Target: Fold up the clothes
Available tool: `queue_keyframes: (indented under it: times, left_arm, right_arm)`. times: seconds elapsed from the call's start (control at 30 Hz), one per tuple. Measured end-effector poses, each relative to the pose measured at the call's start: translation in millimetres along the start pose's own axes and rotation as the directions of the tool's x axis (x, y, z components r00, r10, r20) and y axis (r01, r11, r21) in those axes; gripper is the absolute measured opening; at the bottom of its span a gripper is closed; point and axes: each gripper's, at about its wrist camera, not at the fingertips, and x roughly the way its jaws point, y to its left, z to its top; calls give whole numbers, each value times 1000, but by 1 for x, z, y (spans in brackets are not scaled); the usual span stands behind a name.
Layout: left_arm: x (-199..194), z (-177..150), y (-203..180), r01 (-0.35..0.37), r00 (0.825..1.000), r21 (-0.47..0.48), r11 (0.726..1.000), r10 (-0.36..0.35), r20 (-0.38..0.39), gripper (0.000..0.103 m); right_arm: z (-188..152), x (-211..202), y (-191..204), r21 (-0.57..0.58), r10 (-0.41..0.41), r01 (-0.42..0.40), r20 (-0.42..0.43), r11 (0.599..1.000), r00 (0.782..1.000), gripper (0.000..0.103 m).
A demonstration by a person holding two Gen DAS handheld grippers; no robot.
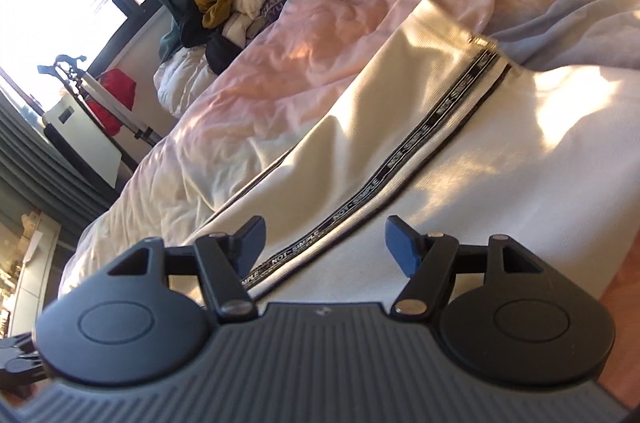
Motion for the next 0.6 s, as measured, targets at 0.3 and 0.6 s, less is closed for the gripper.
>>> queue_keyframes:
  times: [0.3,0.6]
  left_arm:
    - [31,108,-136,245,960,226,943,-268,78,57]
    - [140,174,-257,346,933,351,870,-357,-34,52]
  right_arm:
    - [9,-27,-26,108,-64,54,86,993,994,69]
    - [21,-31,-75,314,-113,56,167,948,979,70]
